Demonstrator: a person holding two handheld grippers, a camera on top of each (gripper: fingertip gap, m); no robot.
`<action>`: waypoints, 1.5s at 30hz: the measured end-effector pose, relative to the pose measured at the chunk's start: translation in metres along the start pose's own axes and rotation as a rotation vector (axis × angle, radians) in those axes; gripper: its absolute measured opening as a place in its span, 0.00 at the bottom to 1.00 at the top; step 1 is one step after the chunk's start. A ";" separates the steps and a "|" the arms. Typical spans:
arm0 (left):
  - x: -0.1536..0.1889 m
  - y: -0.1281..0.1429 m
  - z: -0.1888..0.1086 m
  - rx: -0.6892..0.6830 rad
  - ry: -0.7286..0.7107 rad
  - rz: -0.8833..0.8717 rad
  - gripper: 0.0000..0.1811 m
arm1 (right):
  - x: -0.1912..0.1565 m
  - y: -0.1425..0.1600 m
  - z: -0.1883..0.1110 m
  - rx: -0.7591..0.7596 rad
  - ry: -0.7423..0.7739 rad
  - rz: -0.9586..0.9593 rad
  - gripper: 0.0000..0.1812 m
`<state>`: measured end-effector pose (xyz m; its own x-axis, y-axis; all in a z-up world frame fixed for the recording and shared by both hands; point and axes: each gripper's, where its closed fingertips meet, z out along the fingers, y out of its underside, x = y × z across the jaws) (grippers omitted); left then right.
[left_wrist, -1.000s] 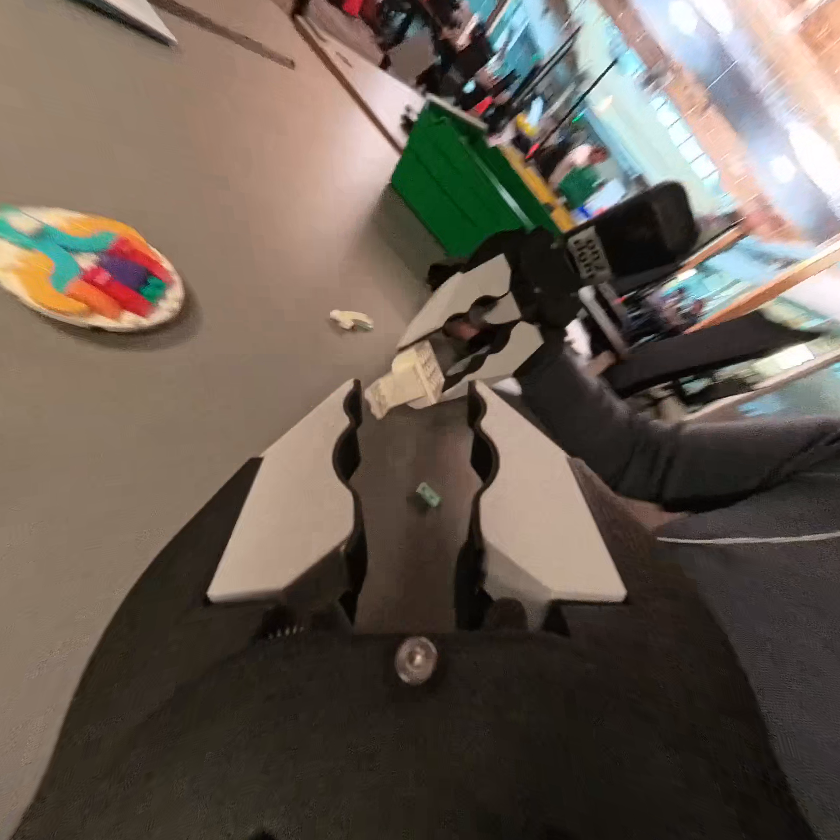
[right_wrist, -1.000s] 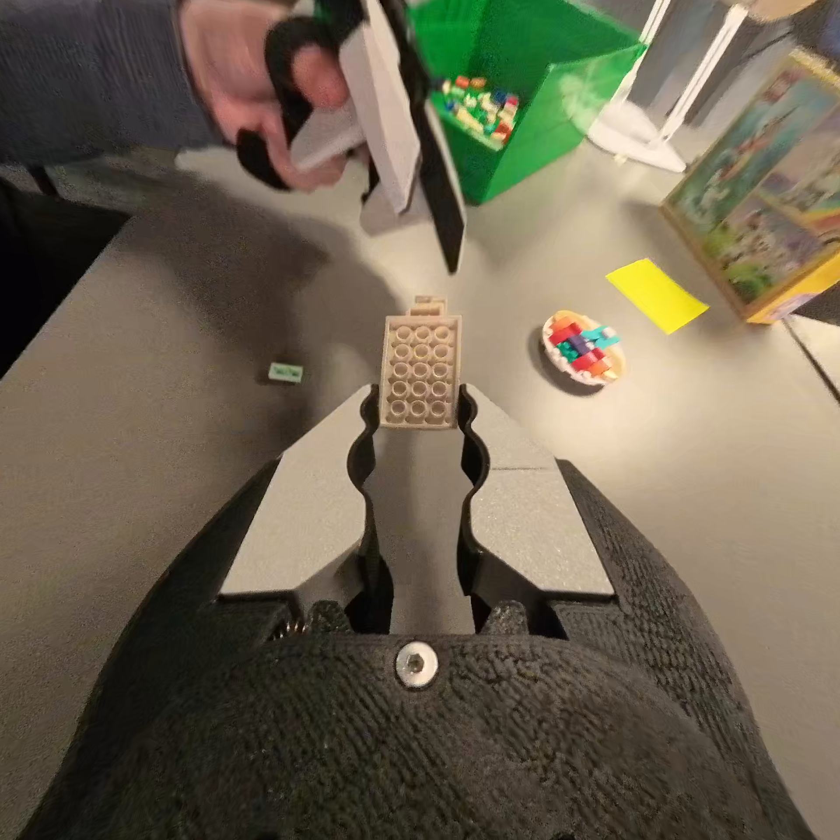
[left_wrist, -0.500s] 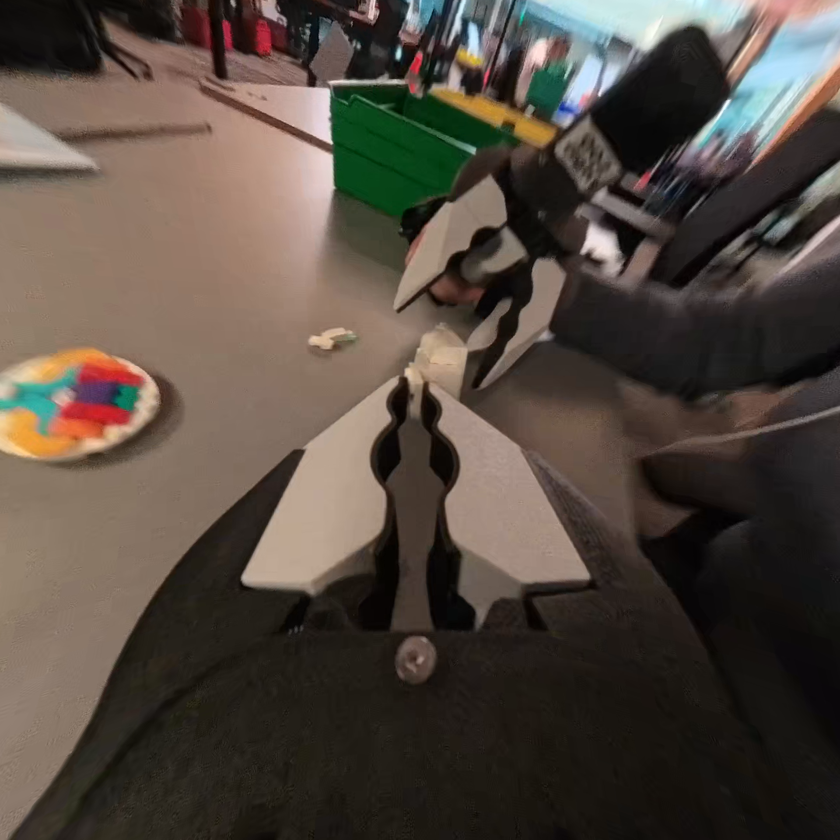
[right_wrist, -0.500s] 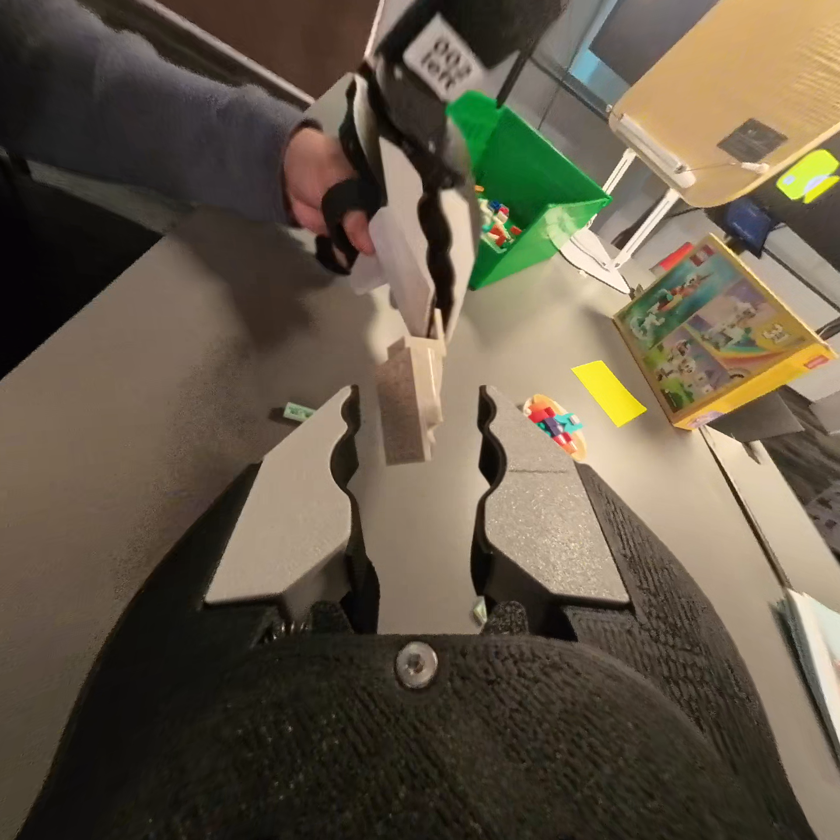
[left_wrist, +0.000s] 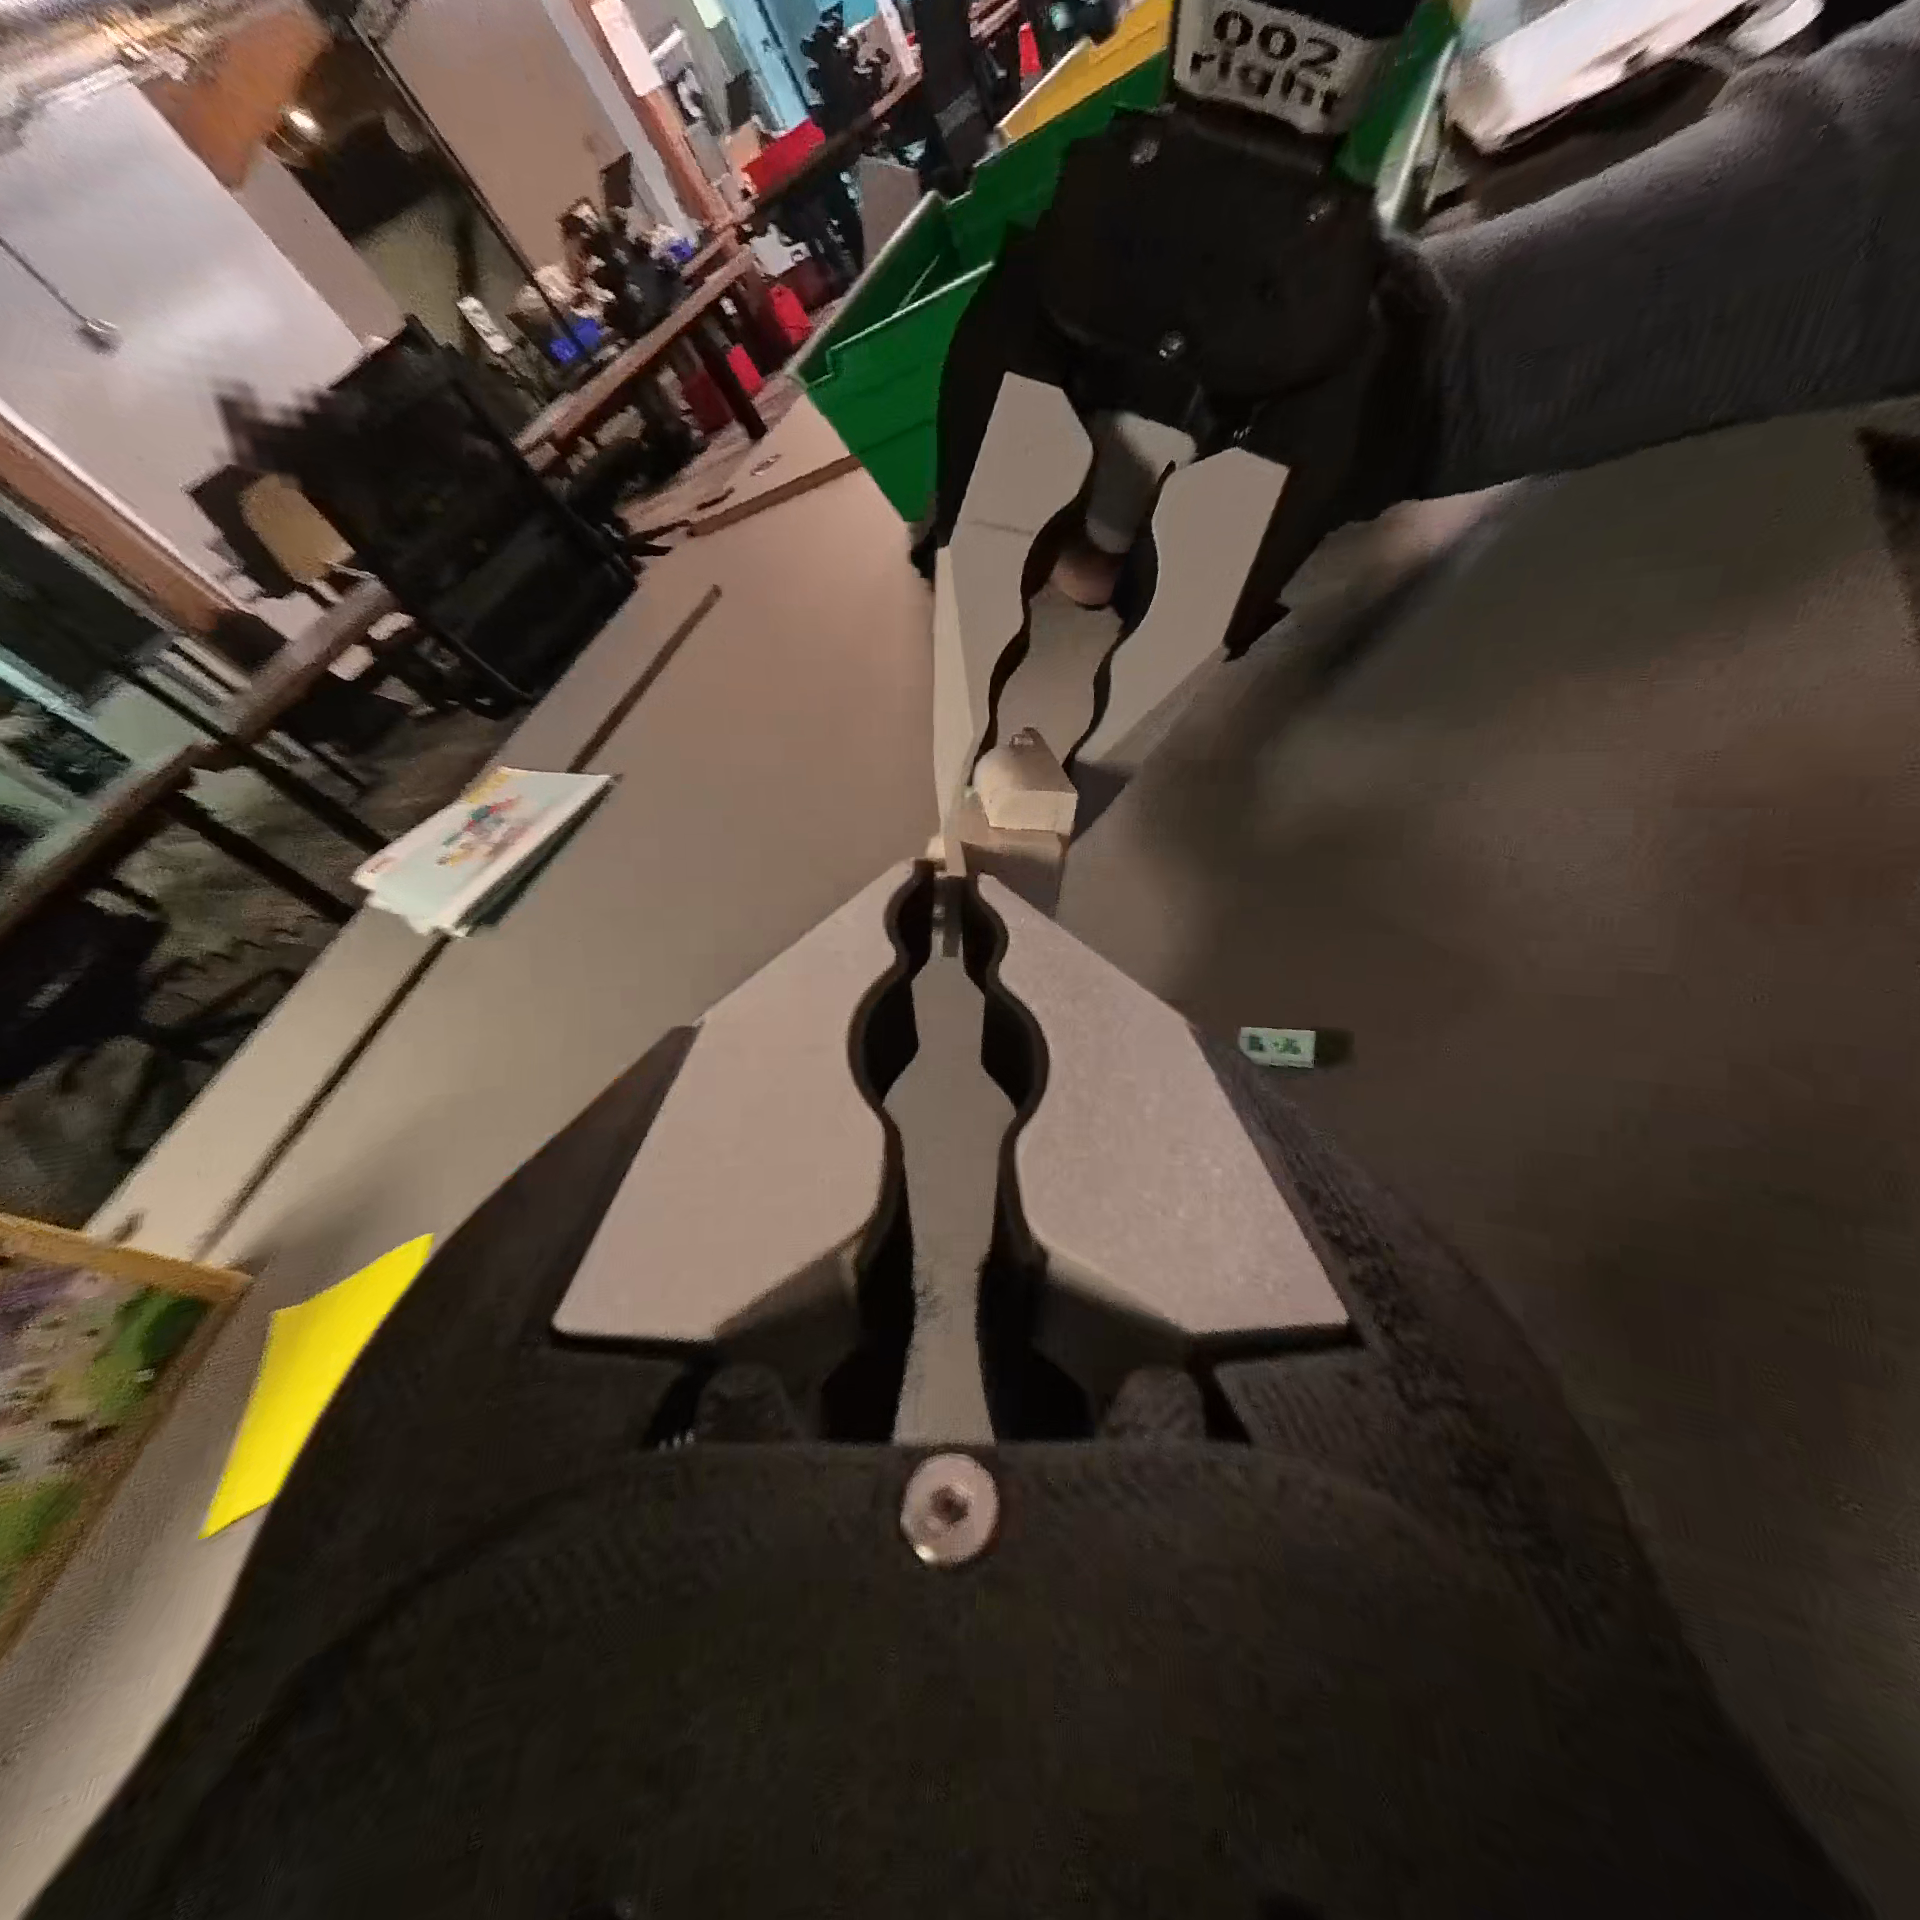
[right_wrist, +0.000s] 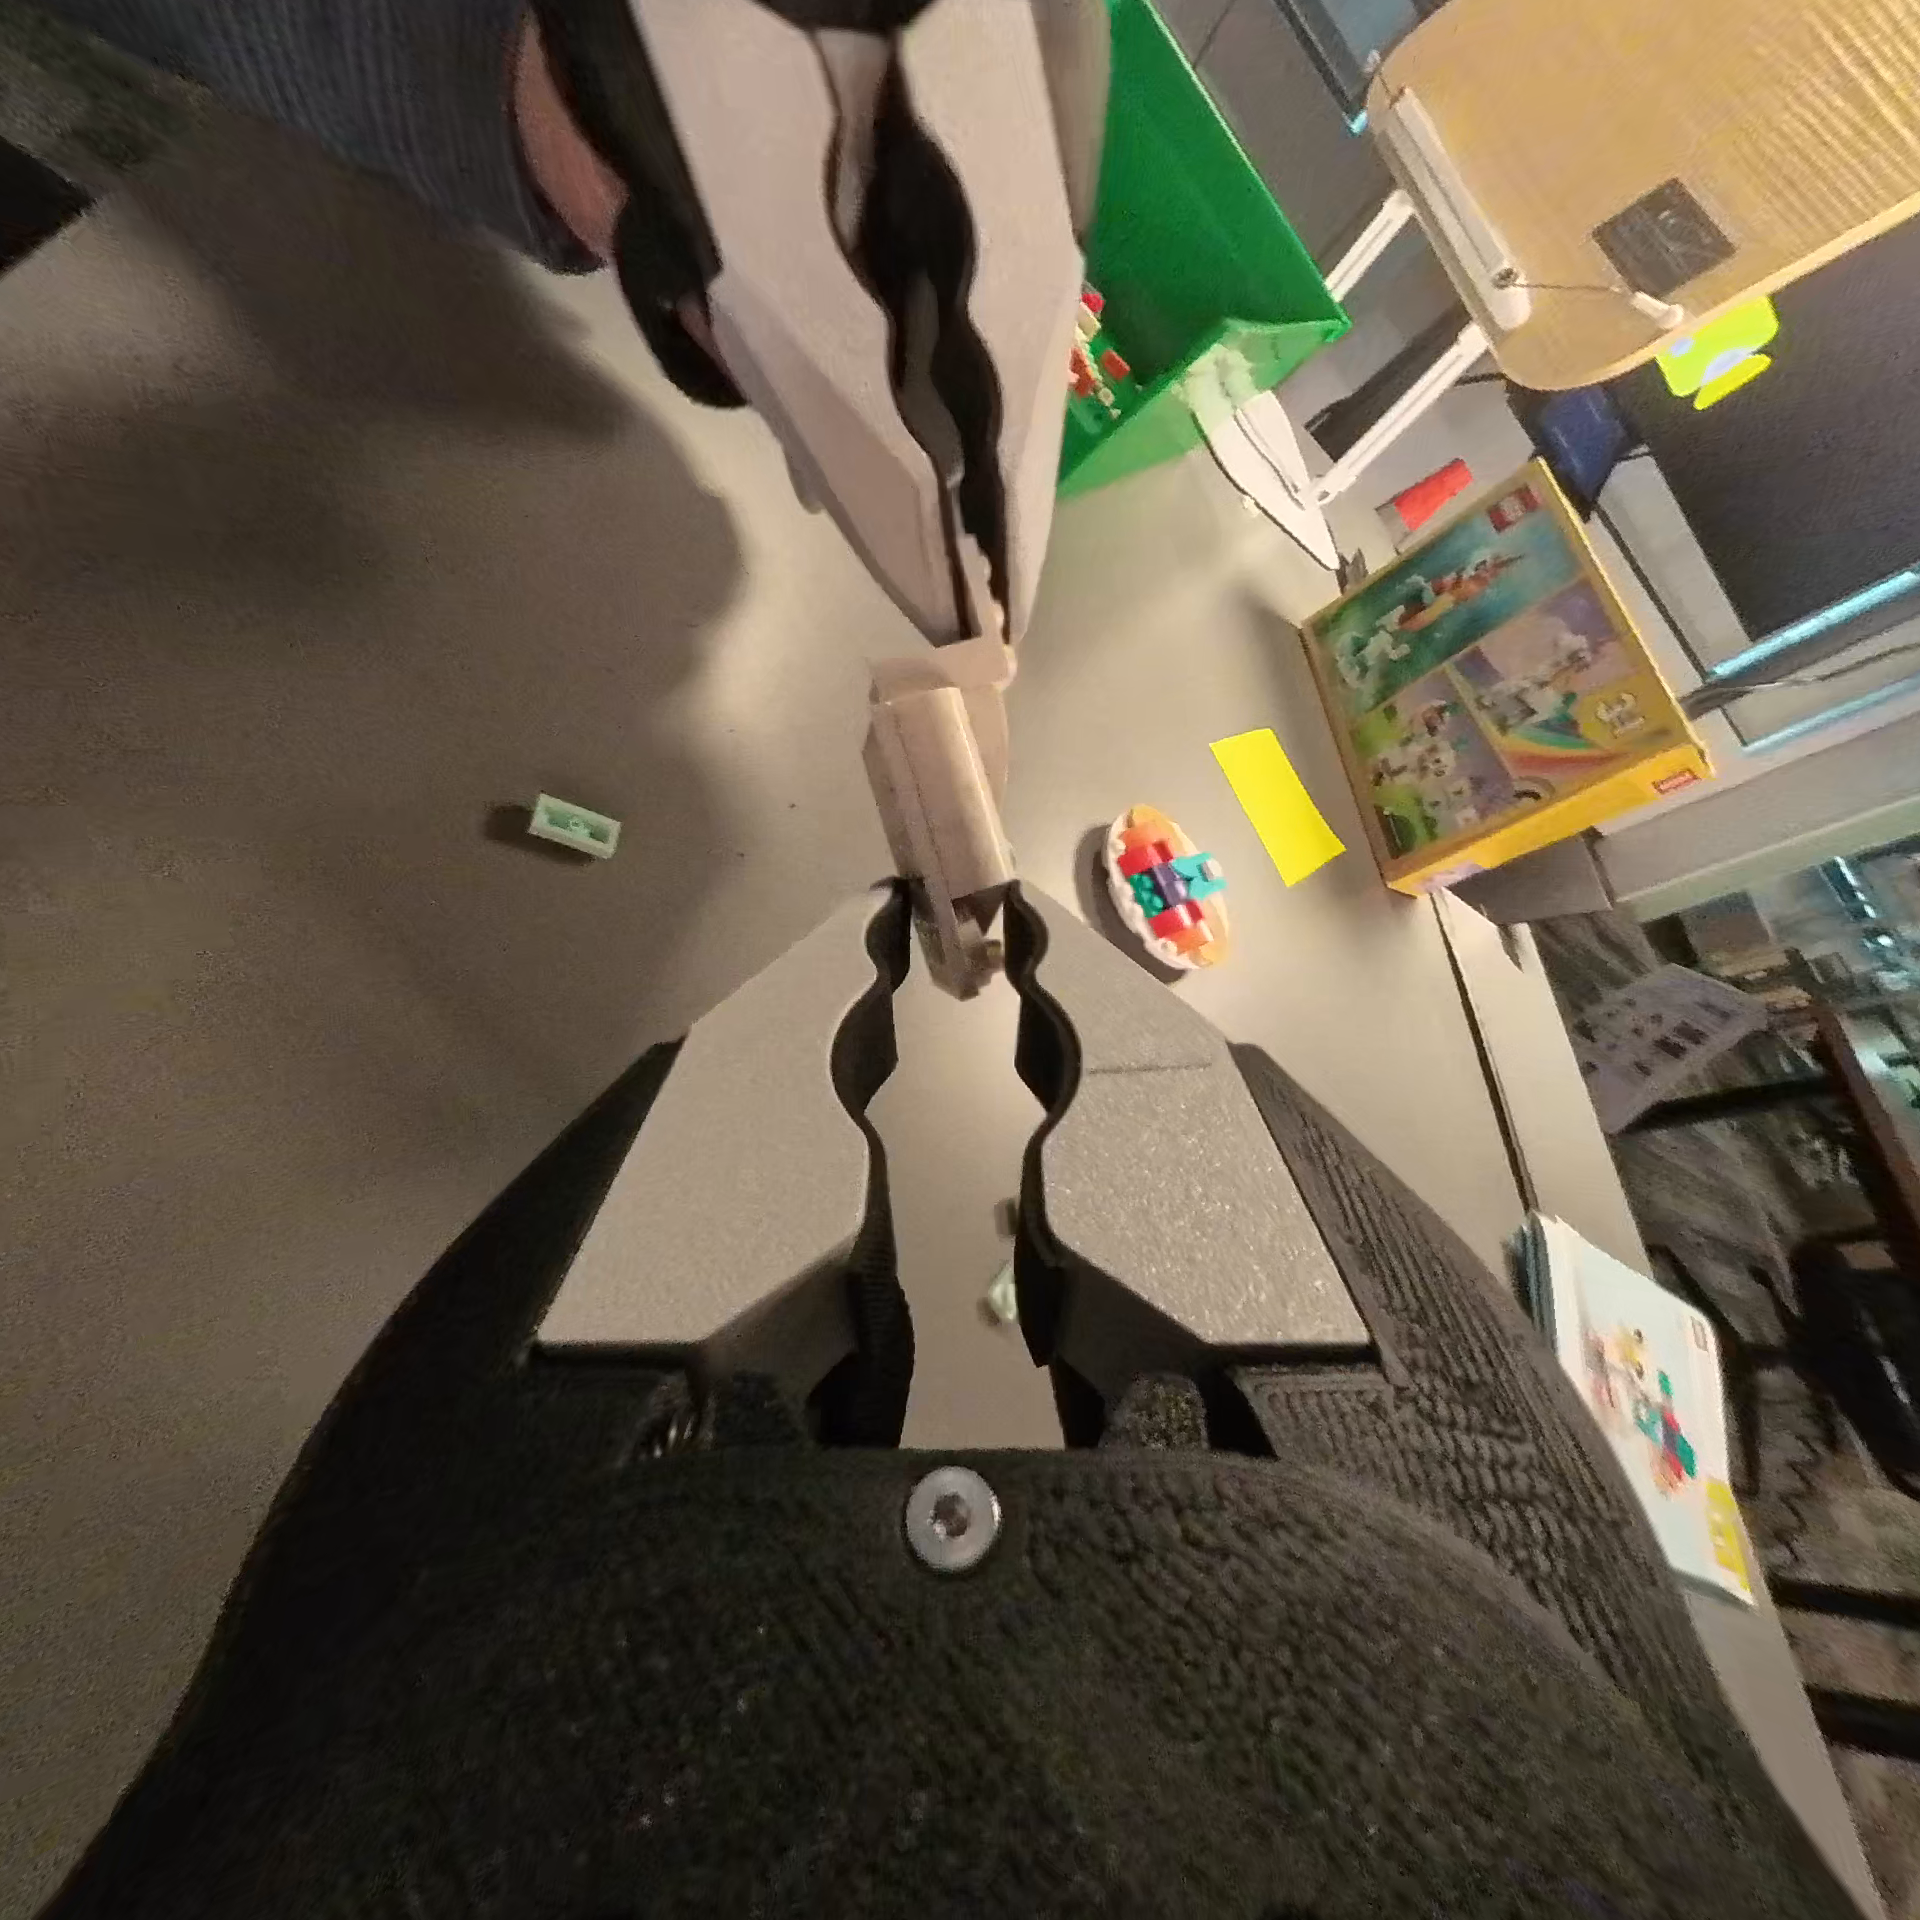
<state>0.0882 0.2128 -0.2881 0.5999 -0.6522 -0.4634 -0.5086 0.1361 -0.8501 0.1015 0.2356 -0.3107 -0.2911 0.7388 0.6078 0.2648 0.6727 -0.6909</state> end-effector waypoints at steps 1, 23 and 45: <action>-0.003 0.000 0.000 -0.006 -0.040 0.031 0.02 | 0.003 0.000 0.000 -0.005 0.014 0.011 0.08; -0.026 -0.005 -0.004 -0.075 -0.303 0.261 0.02 | 0.030 -0.009 -0.001 -0.012 0.196 0.065 0.07; 0.015 0.005 0.016 -0.003 0.042 0.564 0.02 | -0.021 -0.005 -0.020 0.194 -0.508 0.748 0.18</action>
<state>0.1040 0.2154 -0.3036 0.2099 -0.5080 -0.8354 -0.7452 0.4700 -0.4731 0.1243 0.2176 -0.3121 -0.4874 0.8407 -0.2360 0.4011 -0.0246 -0.9157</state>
